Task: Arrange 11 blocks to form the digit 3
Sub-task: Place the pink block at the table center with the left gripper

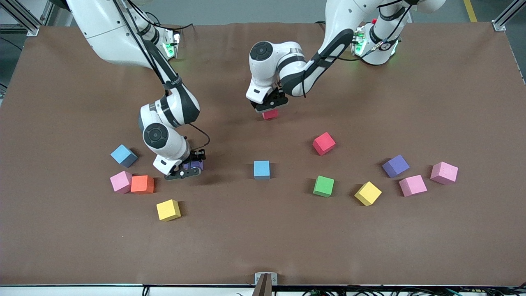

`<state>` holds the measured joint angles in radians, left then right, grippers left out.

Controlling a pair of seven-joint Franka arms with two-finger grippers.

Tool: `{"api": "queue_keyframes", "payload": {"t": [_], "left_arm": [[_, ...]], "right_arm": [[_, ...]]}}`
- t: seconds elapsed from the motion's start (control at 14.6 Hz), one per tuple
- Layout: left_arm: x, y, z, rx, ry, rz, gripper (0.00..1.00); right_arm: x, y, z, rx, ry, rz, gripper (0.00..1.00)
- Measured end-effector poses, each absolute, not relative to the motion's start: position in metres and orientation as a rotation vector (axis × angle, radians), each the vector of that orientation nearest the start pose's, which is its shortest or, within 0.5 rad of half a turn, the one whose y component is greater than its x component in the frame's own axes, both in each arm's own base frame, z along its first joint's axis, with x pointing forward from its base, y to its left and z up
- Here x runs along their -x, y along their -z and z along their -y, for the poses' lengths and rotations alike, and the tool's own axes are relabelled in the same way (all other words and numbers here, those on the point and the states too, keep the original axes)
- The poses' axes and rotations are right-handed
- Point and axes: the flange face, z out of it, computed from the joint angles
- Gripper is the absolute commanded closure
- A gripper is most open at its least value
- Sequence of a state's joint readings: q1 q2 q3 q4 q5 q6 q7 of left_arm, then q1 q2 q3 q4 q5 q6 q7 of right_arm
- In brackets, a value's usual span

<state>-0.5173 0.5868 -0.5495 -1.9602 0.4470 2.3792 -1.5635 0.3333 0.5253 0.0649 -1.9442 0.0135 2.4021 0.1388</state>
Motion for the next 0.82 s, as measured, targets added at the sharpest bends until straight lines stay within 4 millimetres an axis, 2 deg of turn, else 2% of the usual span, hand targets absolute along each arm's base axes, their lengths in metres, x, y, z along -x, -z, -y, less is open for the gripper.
{"api": "queue_keyframes", "payload": {"t": [0.14, 0.41, 0.62, 0.82], "left_arm": [[-0.307, -0.2, 0.527, 3.083, -0.034, 0.263, 0.81], [-0.291, -0.189, 0.532, 3.065, -0.062, 0.11, 0.79], [-0.287, -0.19, 0.533, 3.048, -0.067, 0.013, 0.76], [-0.288, -0.191, 0.534, 3.049, -0.067, -0.039, 0.72]], "right_arm": [[-0.567, -0.216, -0.239, 3.056, -0.099, 0.59, 0.56], [-0.561, -0.243, -0.252, 2.882, -0.069, 1.157, 0.56], [-0.548, -0.249, -0.265, 2.721, -0.068, 1.494, 0.56], [-0.535, -0.247, -0.268, 2.56, -0.086, 1.748, 0.56]]}}
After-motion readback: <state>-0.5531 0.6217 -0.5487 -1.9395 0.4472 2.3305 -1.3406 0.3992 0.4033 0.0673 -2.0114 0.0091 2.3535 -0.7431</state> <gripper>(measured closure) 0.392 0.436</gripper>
